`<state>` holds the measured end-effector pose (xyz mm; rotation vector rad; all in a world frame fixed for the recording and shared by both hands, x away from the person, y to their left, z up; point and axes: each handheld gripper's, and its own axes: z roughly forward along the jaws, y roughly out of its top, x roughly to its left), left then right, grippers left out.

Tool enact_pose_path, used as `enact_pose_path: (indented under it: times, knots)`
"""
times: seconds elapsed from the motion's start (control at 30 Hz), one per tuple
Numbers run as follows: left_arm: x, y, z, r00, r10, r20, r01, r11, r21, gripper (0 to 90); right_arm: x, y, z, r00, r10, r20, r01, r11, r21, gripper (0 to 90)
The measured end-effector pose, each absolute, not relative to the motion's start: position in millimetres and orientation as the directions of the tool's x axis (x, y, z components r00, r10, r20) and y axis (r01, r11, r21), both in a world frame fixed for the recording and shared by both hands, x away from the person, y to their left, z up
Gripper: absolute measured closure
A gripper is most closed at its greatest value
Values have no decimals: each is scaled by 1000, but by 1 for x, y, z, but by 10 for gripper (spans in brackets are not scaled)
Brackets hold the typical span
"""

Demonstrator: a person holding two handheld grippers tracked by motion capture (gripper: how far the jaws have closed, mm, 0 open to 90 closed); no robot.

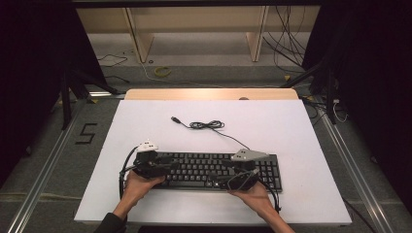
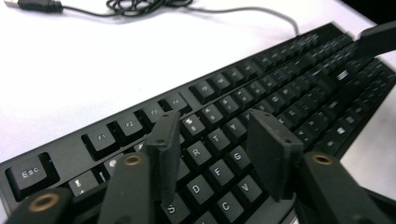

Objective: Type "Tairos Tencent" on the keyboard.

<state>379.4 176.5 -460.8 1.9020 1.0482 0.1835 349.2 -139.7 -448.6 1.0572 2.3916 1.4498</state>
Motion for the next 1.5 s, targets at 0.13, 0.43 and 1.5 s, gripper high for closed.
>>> enact_pose_path:
  times: [0.13,0.43,1.5]
  knots:
    - [376,179,-458,629,724,-283,576,-190,795,448,352,-138,-448,-743,632,222,487,282,826,327]
    - [363,187,-453,647,707,-286,528,-144,837,350,359,-131,-448,-741,639,207,489,301,819,455]
    - [339,202,-457,629,724,-281,509,-111,854,291,391,-99,-467,-726,674,140,528,415,741,900]
